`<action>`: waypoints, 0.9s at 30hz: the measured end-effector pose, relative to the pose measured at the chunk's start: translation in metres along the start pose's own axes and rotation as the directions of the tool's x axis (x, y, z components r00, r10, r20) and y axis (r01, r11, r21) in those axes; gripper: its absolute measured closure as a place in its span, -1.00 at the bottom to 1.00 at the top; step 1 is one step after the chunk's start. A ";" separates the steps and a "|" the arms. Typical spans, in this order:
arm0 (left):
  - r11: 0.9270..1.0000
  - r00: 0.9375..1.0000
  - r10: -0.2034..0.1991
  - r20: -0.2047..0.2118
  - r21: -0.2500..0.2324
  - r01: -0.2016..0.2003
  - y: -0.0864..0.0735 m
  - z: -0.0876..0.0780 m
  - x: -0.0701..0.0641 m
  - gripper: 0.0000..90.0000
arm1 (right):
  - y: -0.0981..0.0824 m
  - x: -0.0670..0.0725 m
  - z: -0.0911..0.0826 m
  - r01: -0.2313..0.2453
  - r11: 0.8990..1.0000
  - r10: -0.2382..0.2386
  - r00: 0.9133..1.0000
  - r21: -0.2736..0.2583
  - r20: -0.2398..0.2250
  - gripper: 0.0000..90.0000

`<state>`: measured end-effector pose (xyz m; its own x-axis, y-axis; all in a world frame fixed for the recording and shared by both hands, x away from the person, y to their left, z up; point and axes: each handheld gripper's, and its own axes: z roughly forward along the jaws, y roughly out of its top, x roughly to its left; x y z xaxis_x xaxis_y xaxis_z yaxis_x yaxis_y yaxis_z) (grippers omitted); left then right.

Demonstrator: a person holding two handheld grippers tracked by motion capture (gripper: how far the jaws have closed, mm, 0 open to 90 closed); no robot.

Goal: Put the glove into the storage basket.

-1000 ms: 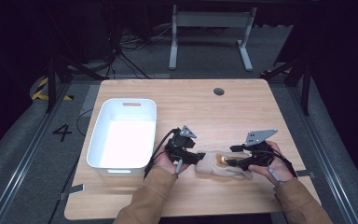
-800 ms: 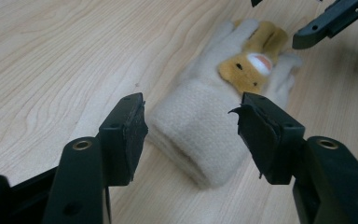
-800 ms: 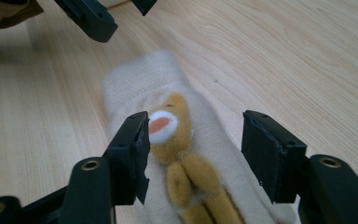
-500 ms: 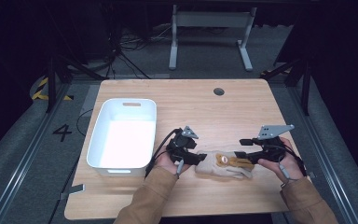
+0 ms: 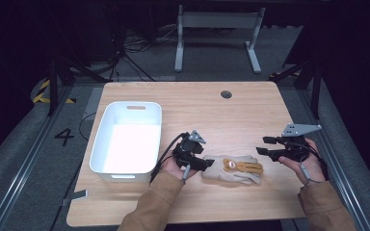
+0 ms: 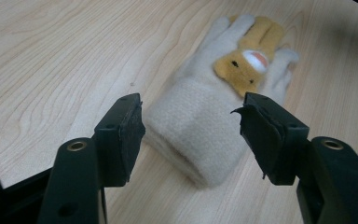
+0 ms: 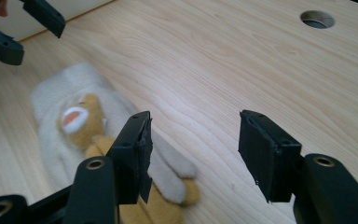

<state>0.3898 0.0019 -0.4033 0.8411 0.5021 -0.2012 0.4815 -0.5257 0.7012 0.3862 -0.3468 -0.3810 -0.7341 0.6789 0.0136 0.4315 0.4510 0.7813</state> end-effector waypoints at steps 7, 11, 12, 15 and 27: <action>1.000 1.000 0.010 0.002 0.003 -0.010 -0.001 0.004 0.002 -0.22 | -0.011 -0.013 -0.006 -0.030 0.999 0.032 0.997 -0.031 0.066 0.00; 1.000 1.000 0.019 0.023 -0.016 -0.019 -0.003 0.007 0.004 -0.29 | -0.018 -0.022 -0.008 -0.063 0.997 0.066 0.995 -0.037 0.081 -0.01; 1.000 0.999 0.020 0.029 -0.019 -0.019 -0.004 0.008 0.005 -0.32 | -0.019 -0.024 -0.008 -0.068 0.997 0.071 0.994 -0.036 0.081 -0.02; 0.999 0.998 0.032 0.046 -0.039 -0.030 -0.007 0.011 0.008 -0.46 | -0.025 -0.030 -0.006 -0.088 0.996 0.089 0.992 -0.023 0.088 -0.04; 0.994 0.994 0.066 0.089 -0.096 -0.057 -0.010 0.018 0.009 -1.00 | -0.039 -0.045 -0.003 -0.141 0.990 0.142 0.985 -0.018 0.102 -0.05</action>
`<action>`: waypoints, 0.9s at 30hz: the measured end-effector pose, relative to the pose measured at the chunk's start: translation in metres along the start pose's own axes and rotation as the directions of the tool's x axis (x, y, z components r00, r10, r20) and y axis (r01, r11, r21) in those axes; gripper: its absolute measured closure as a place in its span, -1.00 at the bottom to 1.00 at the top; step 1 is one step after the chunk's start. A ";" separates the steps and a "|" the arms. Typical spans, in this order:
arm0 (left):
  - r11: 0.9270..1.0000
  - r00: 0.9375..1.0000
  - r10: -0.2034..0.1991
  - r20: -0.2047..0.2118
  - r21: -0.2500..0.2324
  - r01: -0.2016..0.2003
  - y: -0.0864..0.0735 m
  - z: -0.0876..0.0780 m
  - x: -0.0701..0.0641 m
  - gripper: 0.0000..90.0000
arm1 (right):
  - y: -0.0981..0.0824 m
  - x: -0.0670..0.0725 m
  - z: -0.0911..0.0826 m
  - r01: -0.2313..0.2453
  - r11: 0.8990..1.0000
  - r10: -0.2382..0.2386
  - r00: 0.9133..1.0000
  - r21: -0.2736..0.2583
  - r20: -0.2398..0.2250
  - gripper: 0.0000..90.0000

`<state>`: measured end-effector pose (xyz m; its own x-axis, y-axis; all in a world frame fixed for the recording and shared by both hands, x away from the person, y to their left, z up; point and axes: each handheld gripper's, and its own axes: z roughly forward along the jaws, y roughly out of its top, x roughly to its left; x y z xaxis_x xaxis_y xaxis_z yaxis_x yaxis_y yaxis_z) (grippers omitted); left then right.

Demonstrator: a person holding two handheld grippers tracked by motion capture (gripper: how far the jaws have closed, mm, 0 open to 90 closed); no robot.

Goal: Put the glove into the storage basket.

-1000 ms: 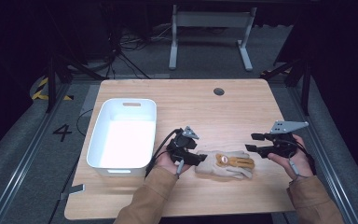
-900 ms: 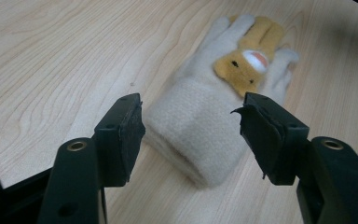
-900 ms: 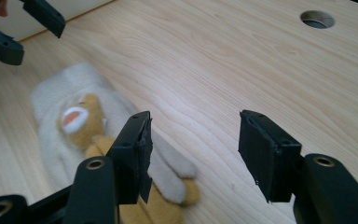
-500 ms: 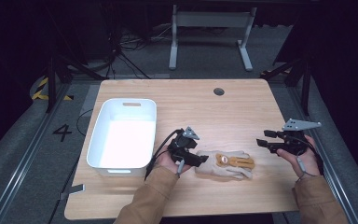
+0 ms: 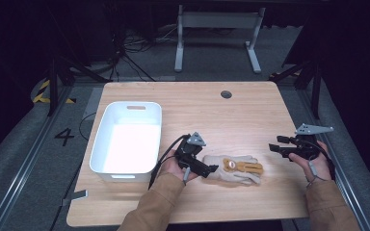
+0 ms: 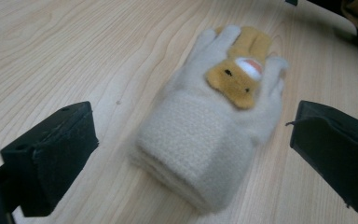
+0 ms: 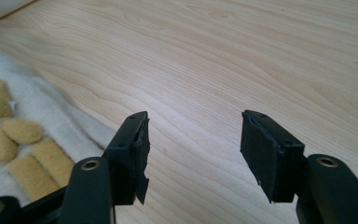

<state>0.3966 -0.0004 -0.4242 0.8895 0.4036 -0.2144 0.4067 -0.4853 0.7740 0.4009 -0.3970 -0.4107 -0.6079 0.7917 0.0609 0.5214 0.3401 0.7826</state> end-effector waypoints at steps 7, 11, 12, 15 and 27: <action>1.000 1.000 0.018 0.025 -0.017 -0.018 -0.001 0.003 -0.001 -1.00 | -0.004 -0.003 0.001 -0.005 1.000 0.005 1.000 0.003 -0.006 -0.04; 0.998 0.998 0.055 0.036 -0.034 -0.054 -0.002 0.006 -0.003 -1.00 | -0.005 -0.002 0.002 -0.016 1.000 0.016 1.000 0.006 -0.013 -0.04; 0.998 0.998 0.061 0.034 -0.037 -0.059 -0.001 0.007 -0.003 -1.00 | -0.005 -0.001 0.001 -0.010 1.000 0.011 1.000 0.004 -0.011 -0.04; 0.997 0.997 0.071 0.042 -0.041 -0.069 -0.002 0.011 -0.003 -1.00 | -0.007 -0.001 0.000 -0.012 1.000 0.012 1.000 0.005 -0.013 -0.04; 0.993 0.992 0.113 0.050 0.034 -0.114 0.000 0.035 -0.009 -1.00 | -0.019 -0.004 -0.001 -0.035 0.999 0.036 0.999 0.024 -0.008 -0.04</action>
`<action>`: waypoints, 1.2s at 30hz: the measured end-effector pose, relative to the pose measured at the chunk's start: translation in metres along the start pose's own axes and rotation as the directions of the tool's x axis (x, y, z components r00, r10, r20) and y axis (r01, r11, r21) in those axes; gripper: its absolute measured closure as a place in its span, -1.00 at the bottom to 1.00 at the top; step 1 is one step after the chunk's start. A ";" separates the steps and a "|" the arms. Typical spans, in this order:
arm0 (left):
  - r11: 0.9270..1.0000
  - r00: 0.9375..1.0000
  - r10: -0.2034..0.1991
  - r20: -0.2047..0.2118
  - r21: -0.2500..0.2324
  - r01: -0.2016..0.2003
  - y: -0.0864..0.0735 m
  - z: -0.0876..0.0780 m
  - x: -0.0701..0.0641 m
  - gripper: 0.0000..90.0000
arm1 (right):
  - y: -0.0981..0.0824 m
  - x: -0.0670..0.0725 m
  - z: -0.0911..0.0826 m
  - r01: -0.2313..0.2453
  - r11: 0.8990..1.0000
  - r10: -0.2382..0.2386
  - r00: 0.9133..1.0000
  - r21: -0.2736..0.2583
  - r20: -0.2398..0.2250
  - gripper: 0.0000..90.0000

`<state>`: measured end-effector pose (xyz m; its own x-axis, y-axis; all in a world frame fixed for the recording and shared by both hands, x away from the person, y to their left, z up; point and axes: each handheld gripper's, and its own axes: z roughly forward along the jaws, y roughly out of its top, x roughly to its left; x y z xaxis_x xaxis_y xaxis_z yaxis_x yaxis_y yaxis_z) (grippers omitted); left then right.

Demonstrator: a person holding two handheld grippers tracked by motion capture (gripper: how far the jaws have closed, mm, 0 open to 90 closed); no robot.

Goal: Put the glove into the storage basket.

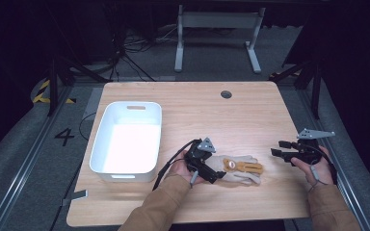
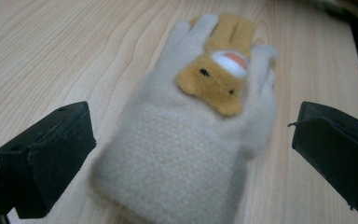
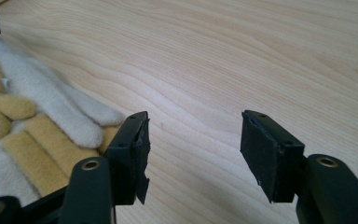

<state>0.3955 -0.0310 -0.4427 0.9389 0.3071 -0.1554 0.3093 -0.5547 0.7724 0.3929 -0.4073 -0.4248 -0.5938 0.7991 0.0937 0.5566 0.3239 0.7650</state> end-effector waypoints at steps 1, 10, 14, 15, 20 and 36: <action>1.000 1.000 0.005 0.002 -0.001 -0.005 0.000 0.002 -0.001 -1.00 | -0.001 0.000 0.000 -0.008 1.000 0.008 1.000 0.003 -0.003 -0.04; 0.997 0.998 0.068 -0.013 0.042 -0.067 0.002 0.016 -0.006 -1.00 | -0.003 0.001 -0.002 -0.020 1.000 0.020 1.000 0.011 -0.021 -0.04; 0.995 0.997 0.069 -0.014 0.069 -0.068 0.001 0.021 -0.004 -1.00 | -0.003 0.001 -0.001 -0.016 1.000 0.017 0.999 0.016 -0.030 -0.04; 0.995 0.997 0.074 -0.011 0.075 -0.073 0.000 0.023 -0.004 -1.00 | -0.003 0.002 0.000 -0.013 1.000 0.013 0.999 0.016 -0.032 -0.04; 0.992 0.997 0.076 -0.010 0.099 -0.075 -0.002 0.028 -0.003 -1.00 | -0.003 0.003 0.001 -0.011 1.000 0.012 0.999 0.024 -0.034 -0.04; 0.977 0.989 0.133 -0.064 0.179 -0.119 -0.004 0.041 -0.007 -0.93 | -0.003 0.005 0.004 -0.003 0.999 0.005 0.999 0.044 -0.043 -0.04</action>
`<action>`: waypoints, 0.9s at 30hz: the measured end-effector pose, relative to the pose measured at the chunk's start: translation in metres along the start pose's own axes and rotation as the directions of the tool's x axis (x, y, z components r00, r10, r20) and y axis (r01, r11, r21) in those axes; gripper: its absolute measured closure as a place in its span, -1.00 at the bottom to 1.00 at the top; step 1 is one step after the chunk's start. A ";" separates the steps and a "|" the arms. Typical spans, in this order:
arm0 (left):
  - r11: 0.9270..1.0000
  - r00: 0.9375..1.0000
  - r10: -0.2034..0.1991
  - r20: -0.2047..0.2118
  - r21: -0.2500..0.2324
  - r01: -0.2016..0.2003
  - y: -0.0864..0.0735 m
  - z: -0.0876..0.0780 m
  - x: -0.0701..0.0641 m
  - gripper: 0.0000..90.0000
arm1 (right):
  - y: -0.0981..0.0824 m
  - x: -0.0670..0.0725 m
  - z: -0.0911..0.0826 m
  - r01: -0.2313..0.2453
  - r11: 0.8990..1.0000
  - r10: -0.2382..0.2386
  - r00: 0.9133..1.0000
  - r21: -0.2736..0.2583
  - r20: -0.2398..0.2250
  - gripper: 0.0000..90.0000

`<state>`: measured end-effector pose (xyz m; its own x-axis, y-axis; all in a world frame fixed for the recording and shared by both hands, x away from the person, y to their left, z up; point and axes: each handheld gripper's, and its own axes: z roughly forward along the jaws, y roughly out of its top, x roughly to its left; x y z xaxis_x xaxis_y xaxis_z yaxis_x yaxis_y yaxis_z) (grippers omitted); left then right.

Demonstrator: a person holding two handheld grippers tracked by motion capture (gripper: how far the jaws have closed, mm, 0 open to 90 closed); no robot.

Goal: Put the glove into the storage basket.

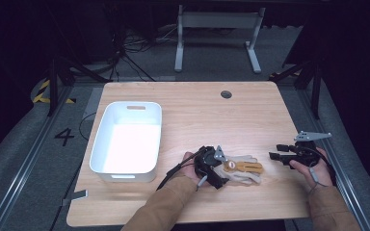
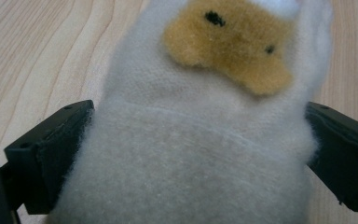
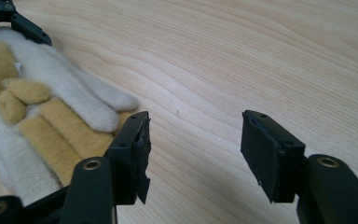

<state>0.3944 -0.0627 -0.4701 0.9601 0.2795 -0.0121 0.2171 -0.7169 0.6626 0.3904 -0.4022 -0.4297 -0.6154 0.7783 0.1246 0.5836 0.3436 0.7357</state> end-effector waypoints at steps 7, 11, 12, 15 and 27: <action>1.000 1.000 0.016 0.005 0.017 -0.016 0.001 -0.002 -0.002 -0.86 | 0.000 0.001 0.001 0.003 1.000 -0.003 1.000 0.003 0.001 -0.04; 0.999 1.000 -0.014 -0.012 0.034 0.015 0.003 -0.007 -0.005 -0.61 | 0.000 0.001 0.001 0.003 1.000 -0.003 1.000 0.009 -0.002 -0.04; 0.999 1.000 -0.018 -0.017 0.042 0.019 0.004 -0.007 -0.006 -0.57 | -0.001 0.000 0.001 0.000 1.000 0.000 1.000 0.008 -0.007 -0.04; 0.997 0.999 -0.026 -0.026 0.066 0.028 0.008 -0.010 -0.007 -0.33 | -0.001 -0.001 0.001 -0.008 1.000 0.008 1.000 0.010 -0.008 -0.04; 0.996 0.999 -0.034 -0.040 0.085 0.037 0.012 -0.013 -0.013 0.47 | -0.002 0.002 0.003 -0.010 1.000 0.010 1.000 0.020 -0.007 -0.04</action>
<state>0.3824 -0.0665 -0.4518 0.9443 0.3290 -0.0047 0.2670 -0.7578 0.5953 0.3900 -0.4000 -0.4326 -0.6135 0.7778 0.1368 0.6000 0.3464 0.7211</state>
